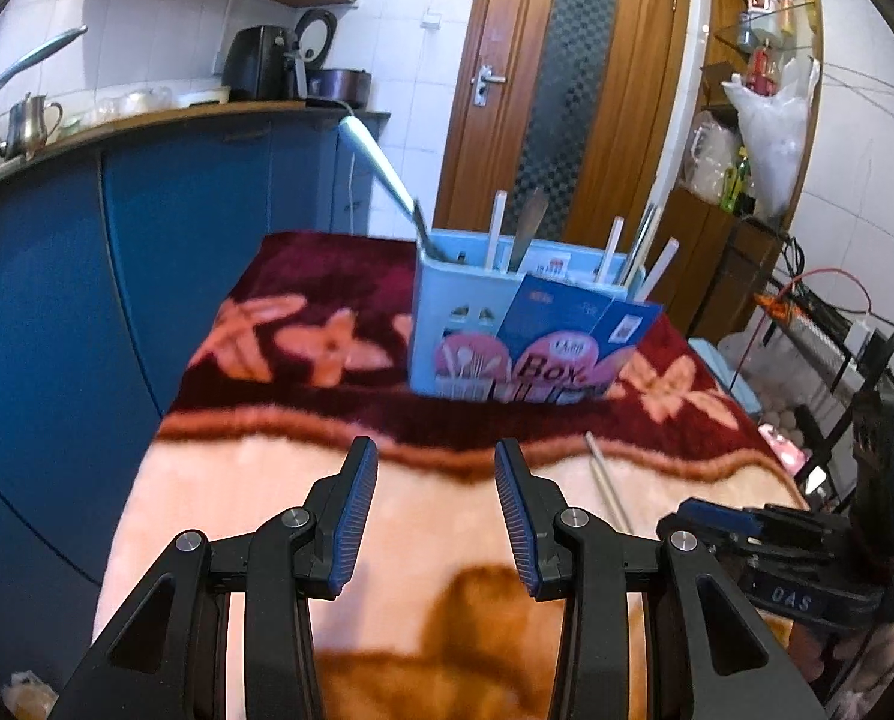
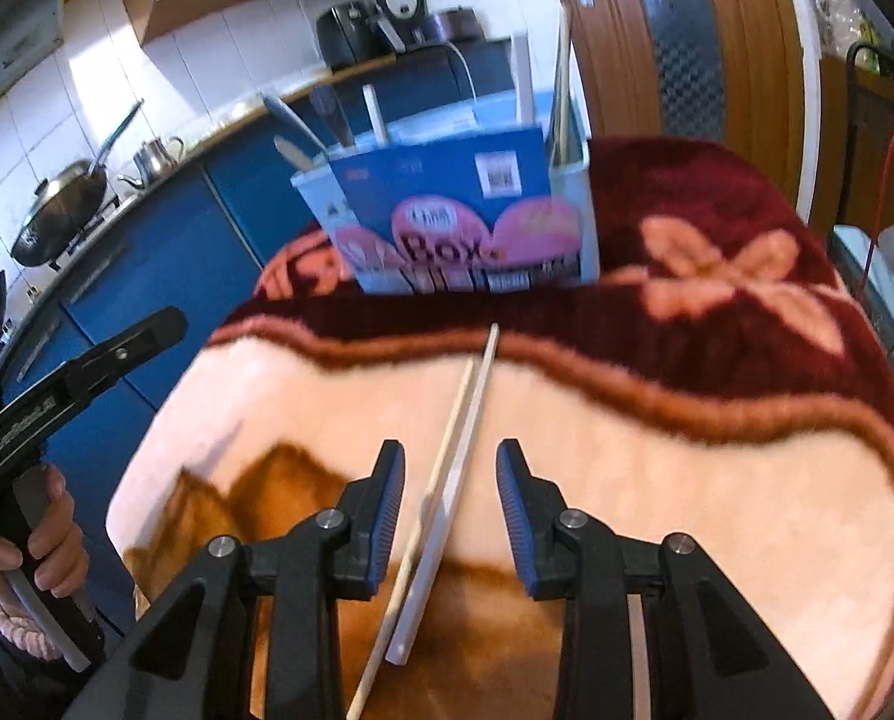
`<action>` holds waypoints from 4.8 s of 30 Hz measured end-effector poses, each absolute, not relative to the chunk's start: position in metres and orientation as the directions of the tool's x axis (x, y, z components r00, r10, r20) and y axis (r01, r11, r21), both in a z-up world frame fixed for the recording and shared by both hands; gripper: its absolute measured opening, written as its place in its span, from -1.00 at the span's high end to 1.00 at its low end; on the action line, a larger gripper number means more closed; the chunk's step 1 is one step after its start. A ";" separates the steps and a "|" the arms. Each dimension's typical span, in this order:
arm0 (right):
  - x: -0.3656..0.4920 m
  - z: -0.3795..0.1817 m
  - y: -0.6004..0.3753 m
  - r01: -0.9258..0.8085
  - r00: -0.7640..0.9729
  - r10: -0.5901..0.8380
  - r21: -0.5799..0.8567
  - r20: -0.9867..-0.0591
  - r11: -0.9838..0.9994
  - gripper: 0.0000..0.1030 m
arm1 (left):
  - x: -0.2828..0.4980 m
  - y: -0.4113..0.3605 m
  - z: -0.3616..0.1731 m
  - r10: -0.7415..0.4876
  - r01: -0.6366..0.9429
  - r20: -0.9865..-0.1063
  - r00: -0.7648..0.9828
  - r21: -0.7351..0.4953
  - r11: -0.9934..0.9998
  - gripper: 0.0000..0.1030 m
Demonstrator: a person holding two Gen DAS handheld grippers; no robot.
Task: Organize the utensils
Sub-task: 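Return to the blanket and grasp a white chopstick with the right tool, then grasp the thin wooden chopstick with the left tool, then carry both chopsticks into the caddy and open both tools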
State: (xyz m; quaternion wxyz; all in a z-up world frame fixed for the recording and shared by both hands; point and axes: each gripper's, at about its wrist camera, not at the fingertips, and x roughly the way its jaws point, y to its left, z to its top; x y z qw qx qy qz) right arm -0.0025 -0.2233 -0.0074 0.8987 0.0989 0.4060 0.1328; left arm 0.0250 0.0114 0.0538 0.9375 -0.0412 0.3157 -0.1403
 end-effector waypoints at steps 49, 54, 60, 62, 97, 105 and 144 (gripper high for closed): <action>-0.008 0.011 -0.270 -0.048 0.529 0.269 0.288 -0.805 0.956 0.85 | 0.010 -0.032 0.044 -0.352 0.364 -0.711 0.609 -0.143 0.920 0.18; -0.013 0.011 -0.277 -0.046 0.546 0.281 0.307 -0.789 0.951 0.85 | 0.016 -0.057 0.035 -0.385 0.396 -0.761 0.522 -0.183 0.900 0.18; -0.019 0.012 -0.288 -0.063 0.565 0.312 0.337 -0.764 0.940 0.85 | 0.033 -0.077 0.024 -0.394 0.392 -0.814 0.427 -0.226 0.892 0.19; -0.021 0.012 -0.292 -0.066 0.570 0.321 0.347 -0.756 0.935 0.85 | 0.038 -0.085 0.022 -0.405 0.401 -0.830 0.384 -0.245 0.883 0.19; -0.019 0.041 -0.294 -0.152 0.631 0.375 0.366 -0.680 0.918 0.85 | 0.070 -0.101 0.006 -0.425 0.372 -0.897 0.123 -0.355 0.857 0.92; -0.017 0.056 -0.292 -0.176 0.700 0.397 0.395 -0.594 0.902 0.85 | 0.058 -0.070 0.070 -0.449 0.419 -0.809 0.380 -0.283 0.863 0.92; 0.123 0.077 -0.271 -0.245 0.948 0.273 0.172 -0.166 0.954 0.85 | 0.170 -0.044 0.103 -0.236 0.201 -0.228 0.945 -0.169 0.965 0.92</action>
